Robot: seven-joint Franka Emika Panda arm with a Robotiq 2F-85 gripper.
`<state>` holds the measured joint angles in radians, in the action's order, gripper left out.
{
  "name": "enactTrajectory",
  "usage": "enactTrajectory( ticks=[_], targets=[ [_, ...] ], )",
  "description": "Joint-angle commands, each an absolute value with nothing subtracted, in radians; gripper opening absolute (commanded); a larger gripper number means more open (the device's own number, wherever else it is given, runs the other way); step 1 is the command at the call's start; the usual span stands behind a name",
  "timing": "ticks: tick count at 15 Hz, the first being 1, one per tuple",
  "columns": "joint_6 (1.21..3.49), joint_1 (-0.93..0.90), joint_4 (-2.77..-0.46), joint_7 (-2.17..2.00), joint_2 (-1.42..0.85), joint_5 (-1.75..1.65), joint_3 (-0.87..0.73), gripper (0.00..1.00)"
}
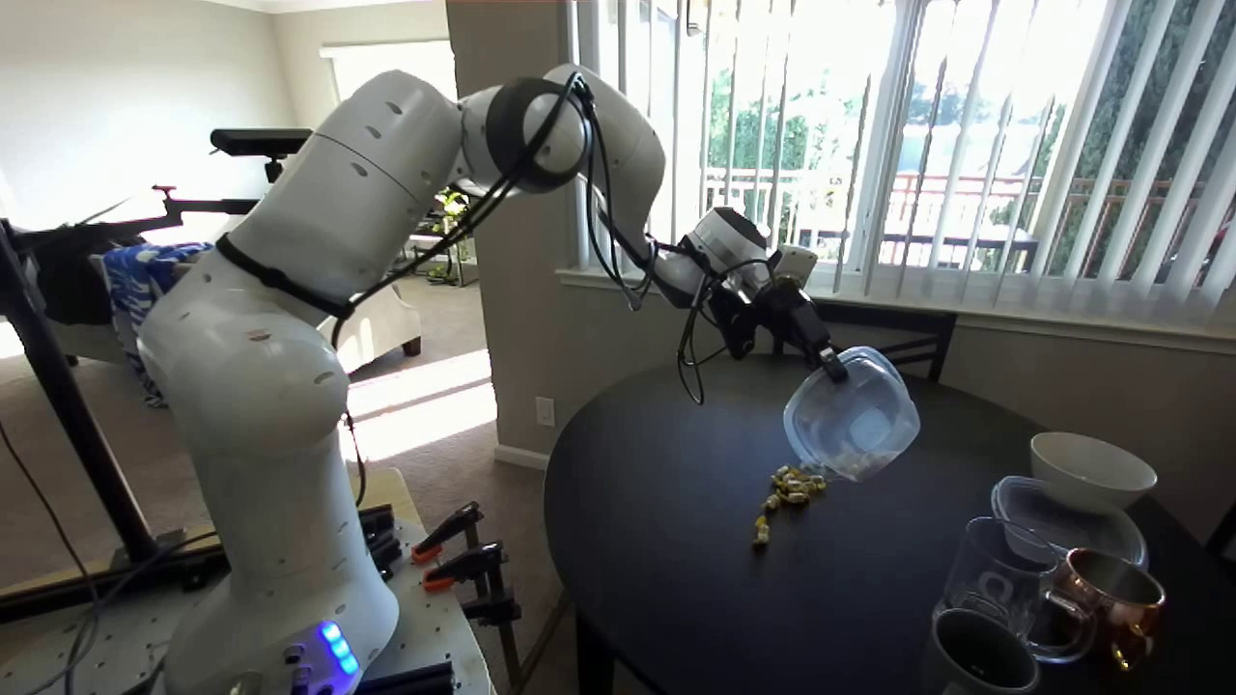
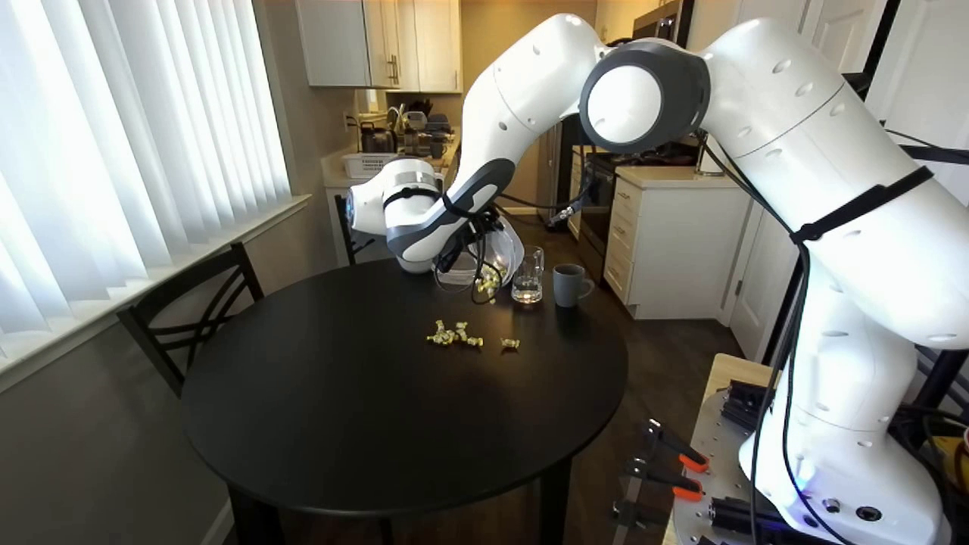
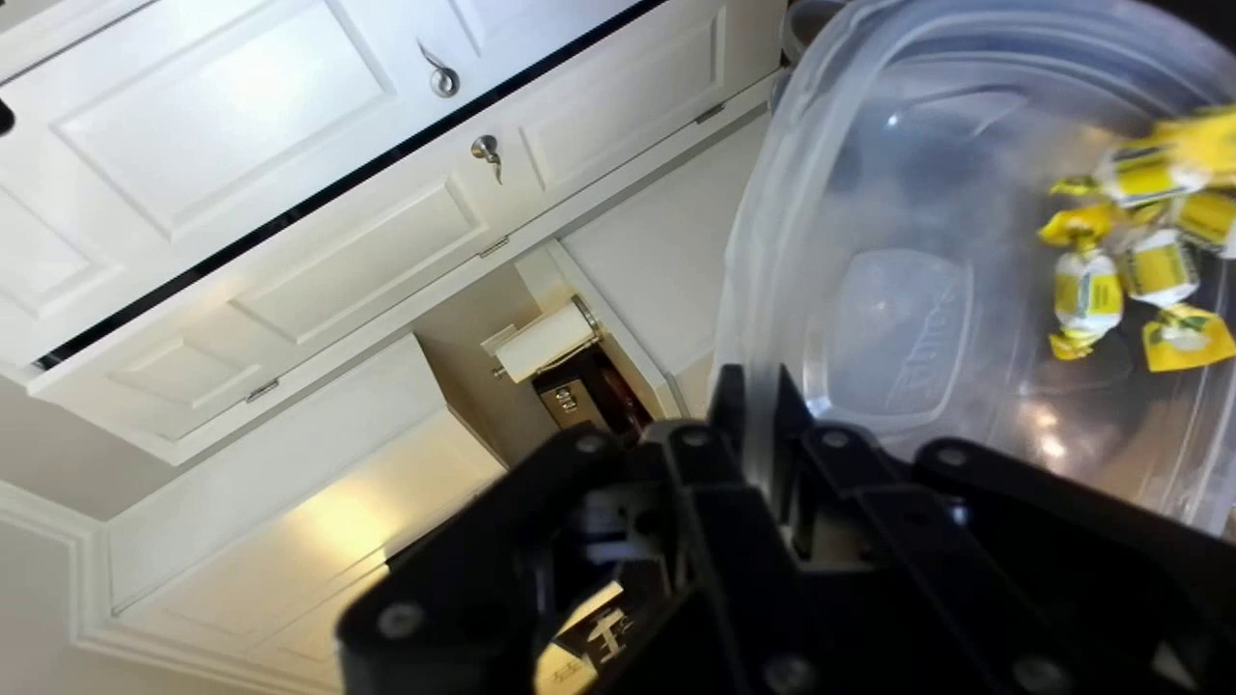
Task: Pour the contents of the clear bowl onto the table
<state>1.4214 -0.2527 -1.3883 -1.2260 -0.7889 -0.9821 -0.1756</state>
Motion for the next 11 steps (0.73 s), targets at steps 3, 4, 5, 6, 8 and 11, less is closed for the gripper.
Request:
enactTrajectory(
  ticks=[3,4,5,6,8,11],
  targets=[
    [1.337,-0.233,-1.318,-1.238,-0.84,-1.033,-0.145,0.01],
    [1.33,-0.232,-1.309,-1.237,-0.846,-1.036,-0.145,0.01],
    [1.327,-0.23,-1.3,-1.234,-0.851,-1.041,-0.144,0.01],
    [1.324,-0.229,-1.291,-1.231,-0.855,-1.044,-0.144,0.01],
    [1.33,-0.225,-1.278,-1.232,-0.86,-1.05,-0.14,0.01],
    [1.332,-0.218,-1.259,-1.23,-0.865,-1.045,-0.135,0.01]
  ],
)
